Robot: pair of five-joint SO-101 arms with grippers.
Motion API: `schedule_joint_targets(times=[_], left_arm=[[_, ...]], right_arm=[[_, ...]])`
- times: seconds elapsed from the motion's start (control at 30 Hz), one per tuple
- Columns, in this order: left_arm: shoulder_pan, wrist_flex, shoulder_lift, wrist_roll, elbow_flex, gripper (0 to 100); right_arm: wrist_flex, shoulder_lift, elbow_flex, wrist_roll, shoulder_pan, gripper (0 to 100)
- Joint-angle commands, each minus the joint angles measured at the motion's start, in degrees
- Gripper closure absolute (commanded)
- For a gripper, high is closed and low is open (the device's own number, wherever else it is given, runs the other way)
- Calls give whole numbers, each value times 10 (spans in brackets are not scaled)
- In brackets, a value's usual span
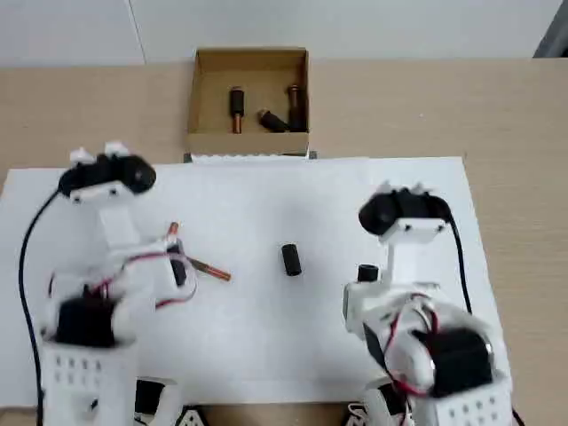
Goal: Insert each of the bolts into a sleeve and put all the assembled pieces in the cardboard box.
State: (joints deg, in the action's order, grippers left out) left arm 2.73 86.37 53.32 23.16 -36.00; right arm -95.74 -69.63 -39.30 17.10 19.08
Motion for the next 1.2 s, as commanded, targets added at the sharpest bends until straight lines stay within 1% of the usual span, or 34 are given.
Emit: schedule_joint_targets(times=[0.0, 0.17, 0.37, 0.47, 0.63, 0.7, 0.93, 1.03, 1.17], left_arm=[[-1, 53, -112, 8, 100, 994], [-4, 84, -215, 12, 149, 994], [-1, 84, -295, 139, 149, 994], [-1, 84, -331, 199, 150, 994], [-4, 83, -392, 245, 152, 994], [-4, 62, -410, 257, 153, 994], [-1, -18, -428, 258, 153, 992], [-2, -37, -432, 258, 151, 987], [-1, -42, -432, 258, 149, 887]], right_arm=[[20, -69, -8, 6, -6, 995], [45, -168, -67, 5, -7, 995], [71, -259, -138, 1, -43, 995], [68, -298, -161, 1, -45, 995], [67, -342, -182, 1, -45, 995], [66, -344, -185, 1, -45, 995], [67, -342, -185, 1, -45, 995], [67, -342, -185, 1, -43, 995], [67, -342, -185, 1, -43, 995]])
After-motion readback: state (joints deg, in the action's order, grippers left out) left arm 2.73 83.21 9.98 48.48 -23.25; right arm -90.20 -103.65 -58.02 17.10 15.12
